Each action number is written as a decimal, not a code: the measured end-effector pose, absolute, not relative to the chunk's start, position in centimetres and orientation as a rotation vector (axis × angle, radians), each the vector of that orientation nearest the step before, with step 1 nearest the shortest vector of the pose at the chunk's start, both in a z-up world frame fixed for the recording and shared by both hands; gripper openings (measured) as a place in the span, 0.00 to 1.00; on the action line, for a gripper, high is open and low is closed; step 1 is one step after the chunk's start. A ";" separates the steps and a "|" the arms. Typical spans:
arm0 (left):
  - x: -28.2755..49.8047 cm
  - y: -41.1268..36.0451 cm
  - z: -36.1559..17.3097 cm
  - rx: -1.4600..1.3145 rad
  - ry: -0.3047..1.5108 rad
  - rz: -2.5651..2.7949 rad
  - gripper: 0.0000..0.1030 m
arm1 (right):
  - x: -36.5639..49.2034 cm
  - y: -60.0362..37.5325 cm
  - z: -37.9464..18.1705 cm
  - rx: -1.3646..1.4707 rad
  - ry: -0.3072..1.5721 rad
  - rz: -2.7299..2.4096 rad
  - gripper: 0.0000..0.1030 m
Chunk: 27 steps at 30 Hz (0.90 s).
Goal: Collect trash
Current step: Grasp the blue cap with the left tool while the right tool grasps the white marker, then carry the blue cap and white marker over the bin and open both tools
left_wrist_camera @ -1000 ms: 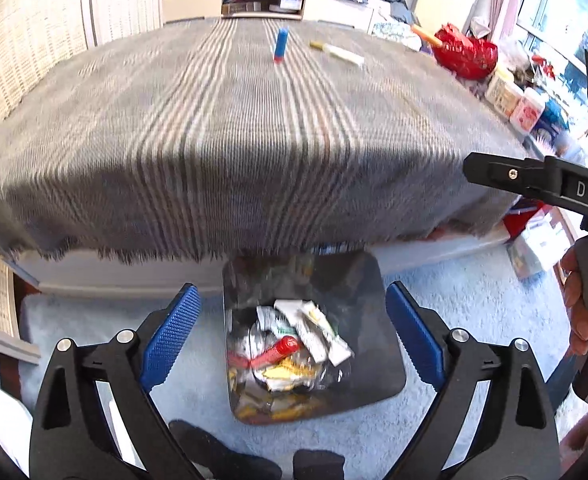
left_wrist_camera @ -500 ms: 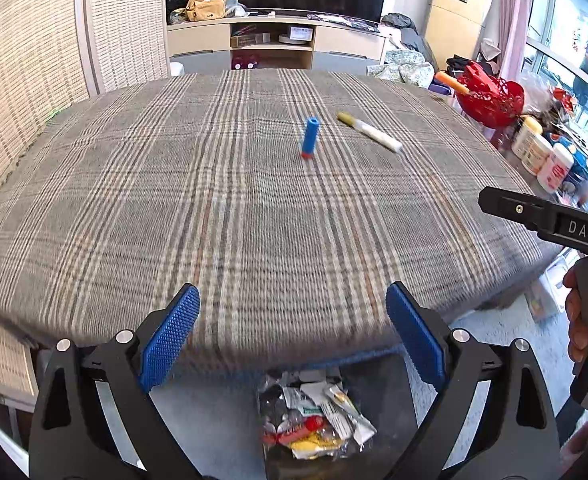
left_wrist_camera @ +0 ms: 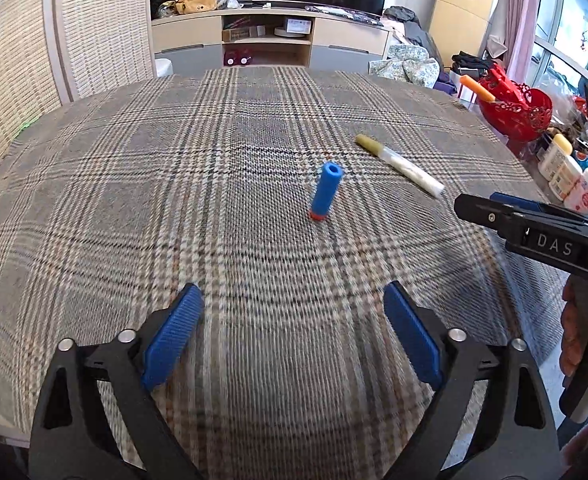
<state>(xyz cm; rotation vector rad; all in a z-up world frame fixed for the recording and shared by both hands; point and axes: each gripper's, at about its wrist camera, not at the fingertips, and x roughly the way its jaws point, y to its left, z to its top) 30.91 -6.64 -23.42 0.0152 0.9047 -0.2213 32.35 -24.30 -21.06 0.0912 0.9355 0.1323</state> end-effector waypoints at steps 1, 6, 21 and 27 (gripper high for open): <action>31.6 -6.8 -23.8 0.016 0.911 -0.223 0.74 | 32.7 -24.1 -21.2 0.083 0.935 0.135 0.57; 34.0 -7.3 -24.4 0.030 0.896 -0.230 0.68 | 34.4 -23.4 -22.3 0.047 0.942 0.146 0.48; 37.9 -8.4 -24.1 0.066 0.882 -0.241 0.41 | 35.9 -22.2 -23.3 0.010 0.913 0.135 0.22; 37.9 -8.8 -24.0 0.082 0.883 -0.283 0.16 | 35.2 -22.4 -23.3 0.003 0.915 0.154 0.14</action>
